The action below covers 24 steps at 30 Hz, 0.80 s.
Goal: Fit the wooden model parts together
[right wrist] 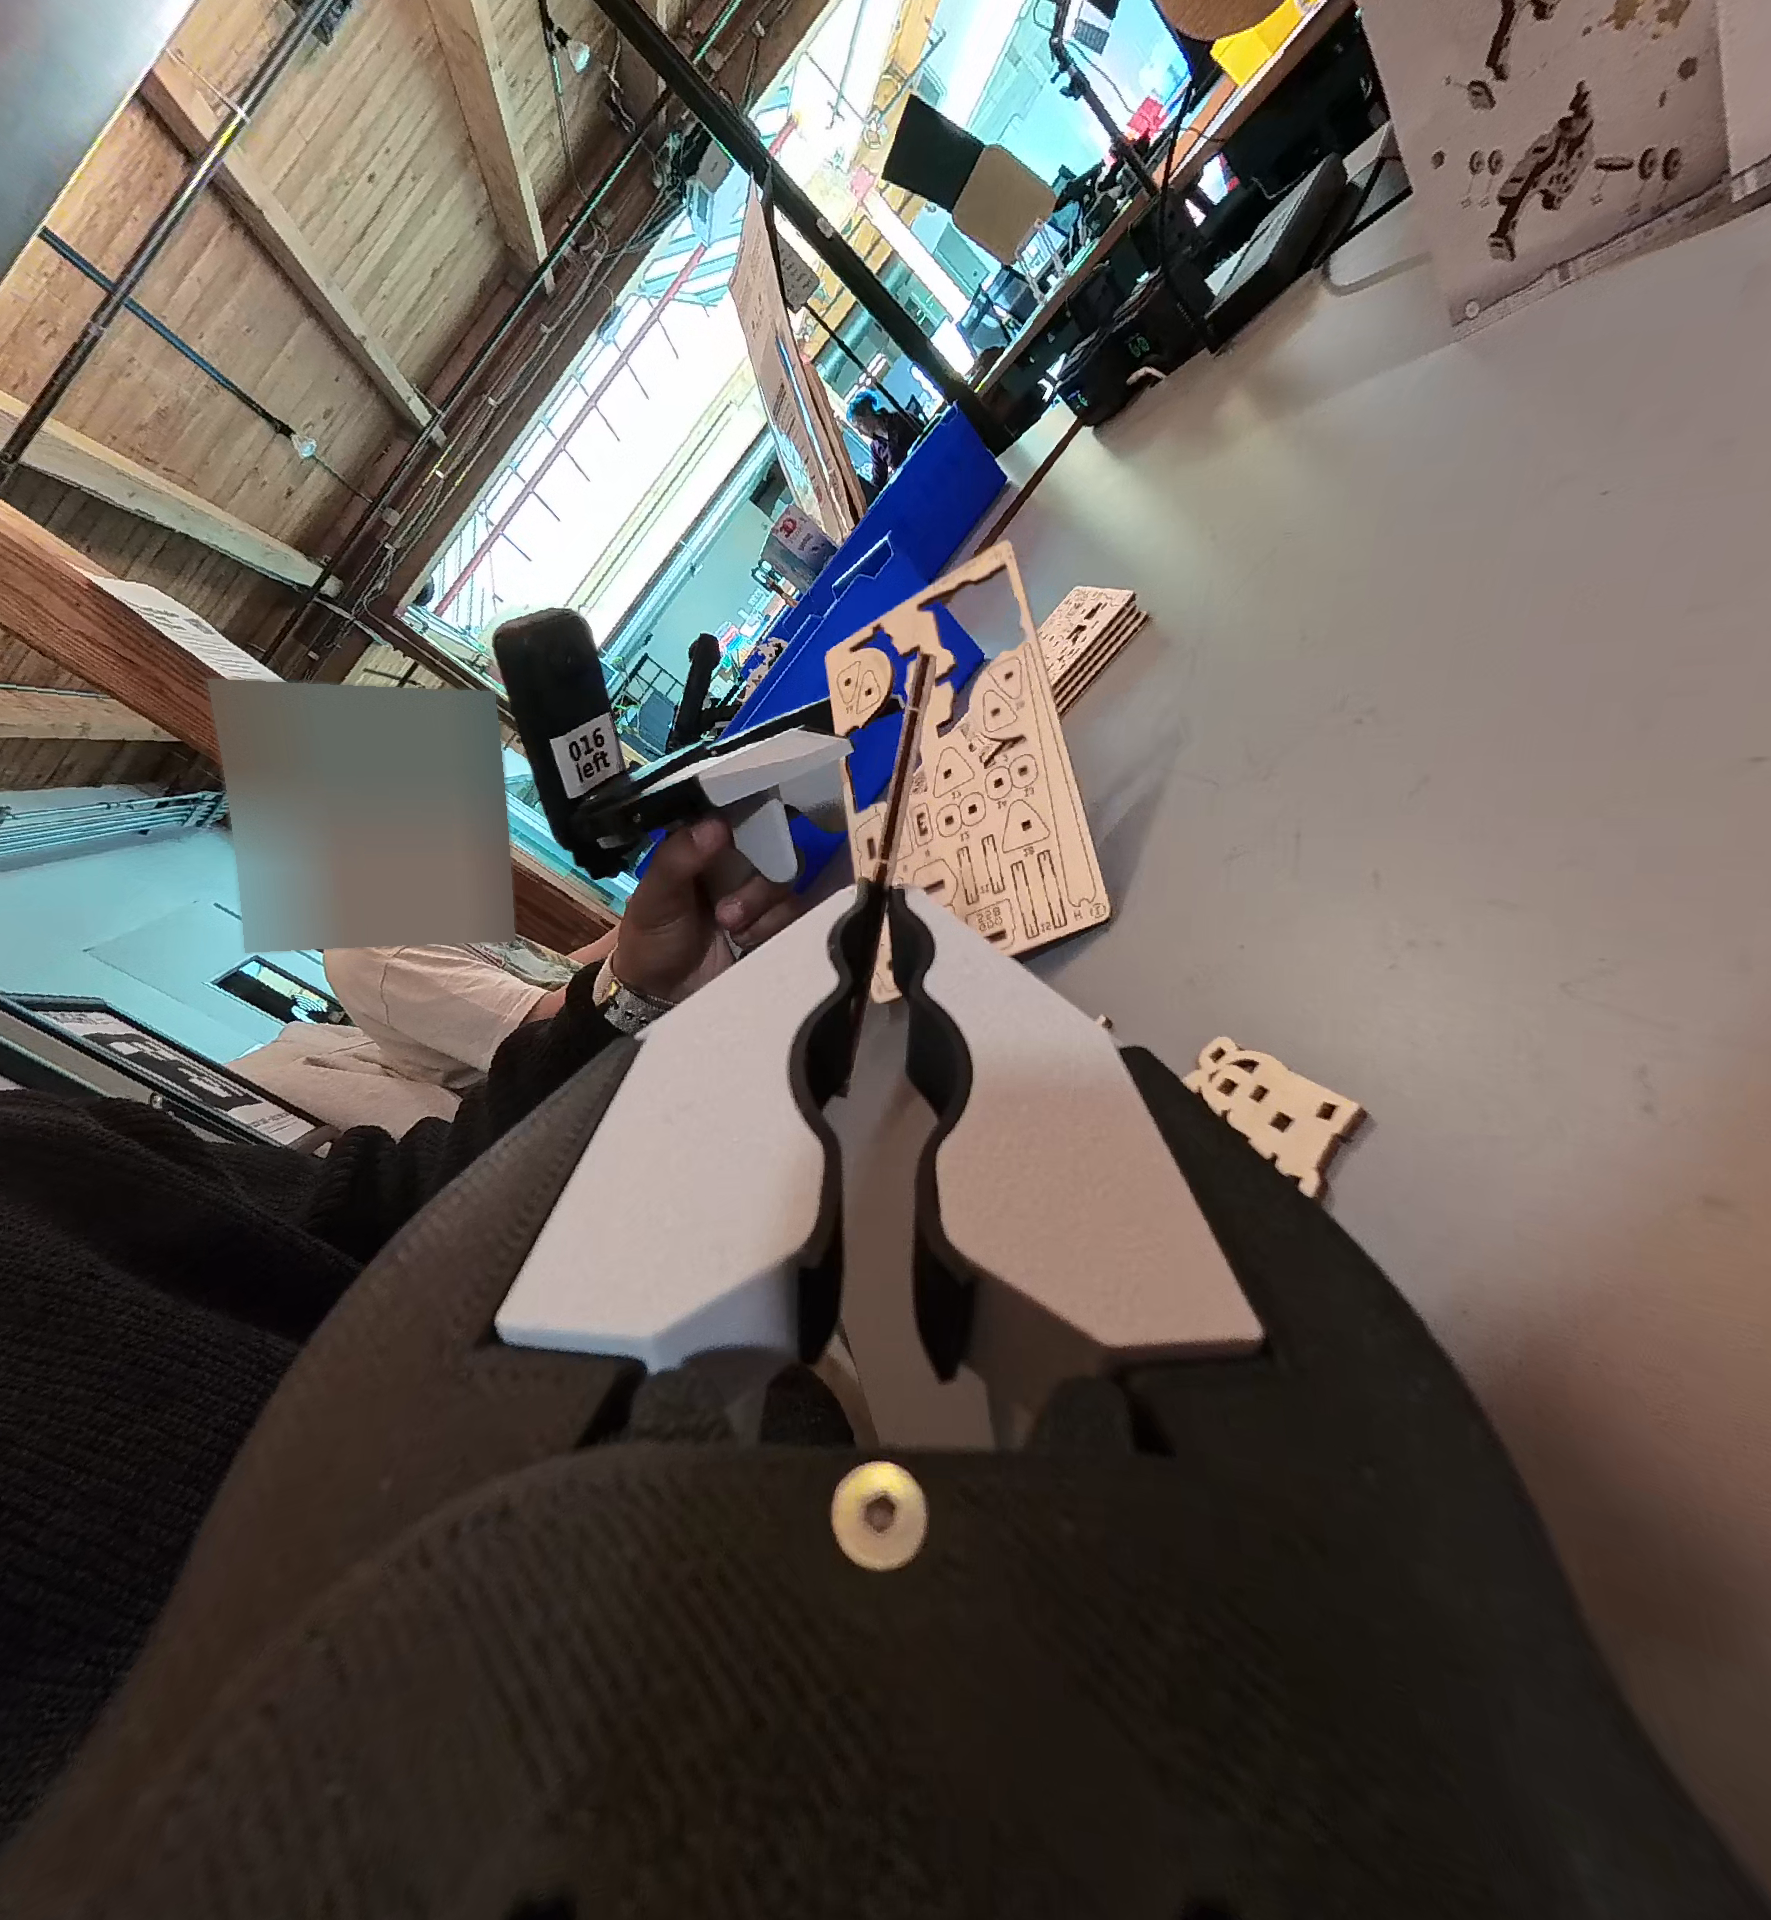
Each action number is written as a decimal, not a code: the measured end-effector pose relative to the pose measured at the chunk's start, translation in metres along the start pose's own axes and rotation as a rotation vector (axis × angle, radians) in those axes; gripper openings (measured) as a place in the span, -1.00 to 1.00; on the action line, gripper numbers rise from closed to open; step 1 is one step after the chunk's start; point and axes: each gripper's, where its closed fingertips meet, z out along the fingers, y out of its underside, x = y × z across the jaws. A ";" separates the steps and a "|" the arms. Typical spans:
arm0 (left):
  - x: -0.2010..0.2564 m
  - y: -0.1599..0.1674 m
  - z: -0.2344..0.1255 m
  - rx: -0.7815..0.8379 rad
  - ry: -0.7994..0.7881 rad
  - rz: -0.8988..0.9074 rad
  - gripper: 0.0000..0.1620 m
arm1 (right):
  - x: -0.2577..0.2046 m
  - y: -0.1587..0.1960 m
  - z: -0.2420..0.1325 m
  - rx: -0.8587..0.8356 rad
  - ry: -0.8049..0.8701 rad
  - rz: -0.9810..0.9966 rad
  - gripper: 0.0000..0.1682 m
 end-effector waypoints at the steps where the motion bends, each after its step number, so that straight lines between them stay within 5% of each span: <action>1: -0.001 0.000 0.000 0.001 0.002 -0.007 -0.51 | 0.000 0.000 0.000 0.000 0.000 0.000 -0.99; 4: -0.001 -0.001 -0.001 0.002 0.016 -0.050 -0.76 | 0.000 0.000 0.000 0.000 0.000 0.000 -0.99; 14: -0.015 -0.013 -0.009 0.089 0.018 -0.194 -0.81 | 0.000 0.000 0.000 0.001 -0.001 0.002 -0.99; 20: -0.028 -0.010 -0.008 0.077 -0.110 -0.111 -0.66 | 0.000 0.000 0.001 0.000 -0.001 0.002 -0.99; 24: -0.041 -0.016 -0.011 0.105 -0.261 0.006 -0.28 | -0.001 0.000 0.001 0.000 -0.001 0.001 -0.99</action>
